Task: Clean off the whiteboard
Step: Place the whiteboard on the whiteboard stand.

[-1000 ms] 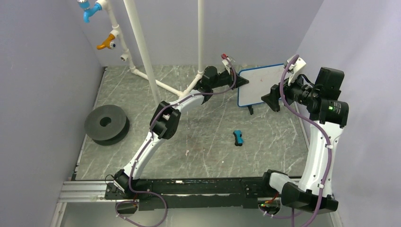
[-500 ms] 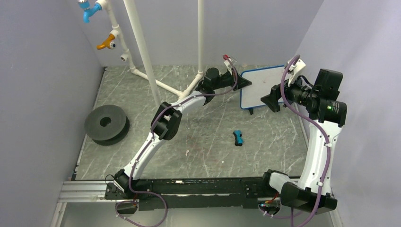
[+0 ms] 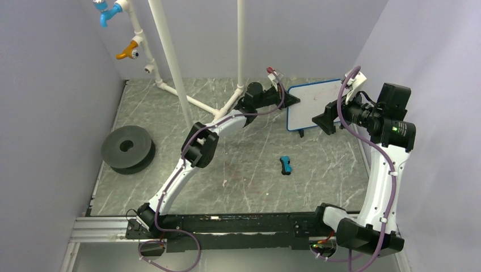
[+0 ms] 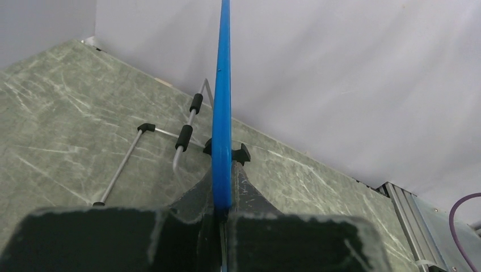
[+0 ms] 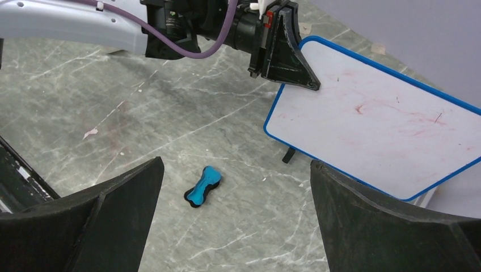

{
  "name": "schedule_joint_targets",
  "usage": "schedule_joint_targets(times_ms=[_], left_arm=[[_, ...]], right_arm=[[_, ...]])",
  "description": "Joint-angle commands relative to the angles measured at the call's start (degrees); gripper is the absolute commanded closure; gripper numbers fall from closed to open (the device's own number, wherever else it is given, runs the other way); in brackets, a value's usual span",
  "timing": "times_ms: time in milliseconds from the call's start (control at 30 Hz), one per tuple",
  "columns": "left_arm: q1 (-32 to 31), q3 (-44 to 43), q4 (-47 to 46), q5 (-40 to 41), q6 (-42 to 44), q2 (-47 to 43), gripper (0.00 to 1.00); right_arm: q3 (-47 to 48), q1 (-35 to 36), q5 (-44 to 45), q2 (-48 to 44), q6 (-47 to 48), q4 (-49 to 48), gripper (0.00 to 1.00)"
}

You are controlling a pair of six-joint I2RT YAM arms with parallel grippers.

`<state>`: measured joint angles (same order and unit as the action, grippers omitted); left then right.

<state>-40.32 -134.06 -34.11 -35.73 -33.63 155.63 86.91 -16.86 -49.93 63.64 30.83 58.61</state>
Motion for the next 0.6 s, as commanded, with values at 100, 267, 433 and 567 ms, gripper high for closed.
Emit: schedule_joint_targets(times_ms=[100,267,433,567], left_arm=[[0.35,-3.15,-4.91,-0.46,1.18,-0.04,1.00],[0.40,-0.60,-5.95,-1.04,0.67,-0.64,1.00],[0.50,2.27,-7.65,0.02,-0.92,-1.99,0.78],[0.58,3.60,-6.94,0.35,-0.45,-3.48,0.62]], right_arm=[[-0.55,-0.52,-2.27,-1.05,0.10,-1.50,0.00],[-0.98,-0.56,-2.45,-1.22,0.04,-1.81,0.00],[-2.27,-0.58,-2.34,-1.90,0.13,-2.22,0.00],[-3.21,-0.71,-2.10,-2.61,0.27,-2.44,0.00]])
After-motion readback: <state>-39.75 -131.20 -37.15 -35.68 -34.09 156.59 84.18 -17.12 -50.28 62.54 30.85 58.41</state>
